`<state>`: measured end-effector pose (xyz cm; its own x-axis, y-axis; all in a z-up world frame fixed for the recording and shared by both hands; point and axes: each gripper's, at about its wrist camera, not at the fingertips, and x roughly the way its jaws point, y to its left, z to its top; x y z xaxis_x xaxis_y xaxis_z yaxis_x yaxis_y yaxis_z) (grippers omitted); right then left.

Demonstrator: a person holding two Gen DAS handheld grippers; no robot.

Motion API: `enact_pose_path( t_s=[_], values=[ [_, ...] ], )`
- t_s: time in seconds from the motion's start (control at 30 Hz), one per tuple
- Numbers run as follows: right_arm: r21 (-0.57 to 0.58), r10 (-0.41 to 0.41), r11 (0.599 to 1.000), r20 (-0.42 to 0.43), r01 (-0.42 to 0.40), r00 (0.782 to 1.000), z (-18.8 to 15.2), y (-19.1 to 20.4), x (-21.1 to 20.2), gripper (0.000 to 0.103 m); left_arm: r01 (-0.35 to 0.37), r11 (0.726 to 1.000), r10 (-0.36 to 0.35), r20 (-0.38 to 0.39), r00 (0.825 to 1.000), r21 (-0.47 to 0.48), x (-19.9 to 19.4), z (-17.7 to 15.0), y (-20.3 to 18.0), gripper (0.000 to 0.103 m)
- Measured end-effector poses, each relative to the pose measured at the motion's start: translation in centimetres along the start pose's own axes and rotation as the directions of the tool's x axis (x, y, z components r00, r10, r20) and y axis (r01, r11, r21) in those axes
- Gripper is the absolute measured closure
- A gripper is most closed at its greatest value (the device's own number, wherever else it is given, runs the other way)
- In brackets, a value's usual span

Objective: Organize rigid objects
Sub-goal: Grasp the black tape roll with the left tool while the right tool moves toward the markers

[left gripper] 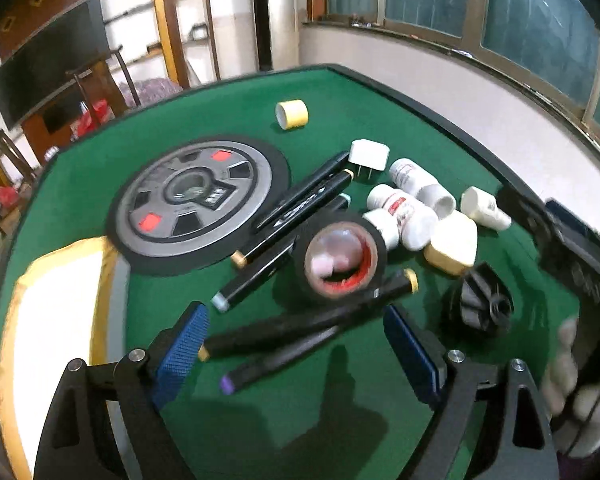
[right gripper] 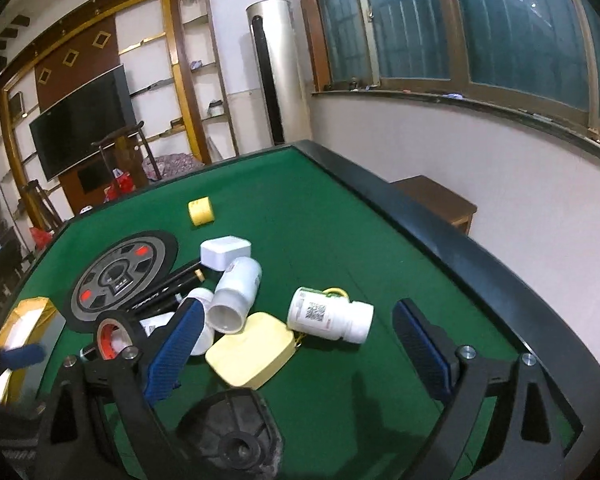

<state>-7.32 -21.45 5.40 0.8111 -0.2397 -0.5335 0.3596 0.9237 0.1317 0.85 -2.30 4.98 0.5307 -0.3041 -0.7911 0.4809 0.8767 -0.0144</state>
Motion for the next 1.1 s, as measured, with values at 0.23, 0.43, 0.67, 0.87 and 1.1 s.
enact_pose_path(
  t_s=[0.23,0.43,0.67,0.87,1.1],
  values=[
    [0.027,0.013,1.000,-0.032,-0.012,0.999,0.0,-0.4,0.7,0.008,0.007,0.999,-0.006,-0.043,0.999,0.035,3.0,2.5,-0.4,0.061],
    [0.057,0.022,0.998,-0.067,-0.019,0.997,-0.2,-0.9,1.4,0.008,0.034,0.998,-0.031,-0.050,0.998,0.055,4.0,3.3,-1.2,0.065],
    [0.058,0.020,0.998,-0.077,-0.016,0.997,-0.3,-0.8,1.7,0.008,0.038,0.999,-0.039,-0.012,0.999,-0.016,2.5,2.8,-0.5,0.088],
    [0.069,0.018,0.998,-0.092,-0.012,0.996,-0.3,-1.0,2.0,0.008,0.091,0.990,-0.083,0.069,0.994,-0.109,-1.7,1.5,1.7,0.088],
    [0.097,0.127,0.988,-0.102,-0.117,0.987,-0.1,-1.5,1.7,0.008,0.158,0.964,-0.125,0.160,0.979,-0.212,-7.6,-1.2,5.0,0.088]
  ],
)
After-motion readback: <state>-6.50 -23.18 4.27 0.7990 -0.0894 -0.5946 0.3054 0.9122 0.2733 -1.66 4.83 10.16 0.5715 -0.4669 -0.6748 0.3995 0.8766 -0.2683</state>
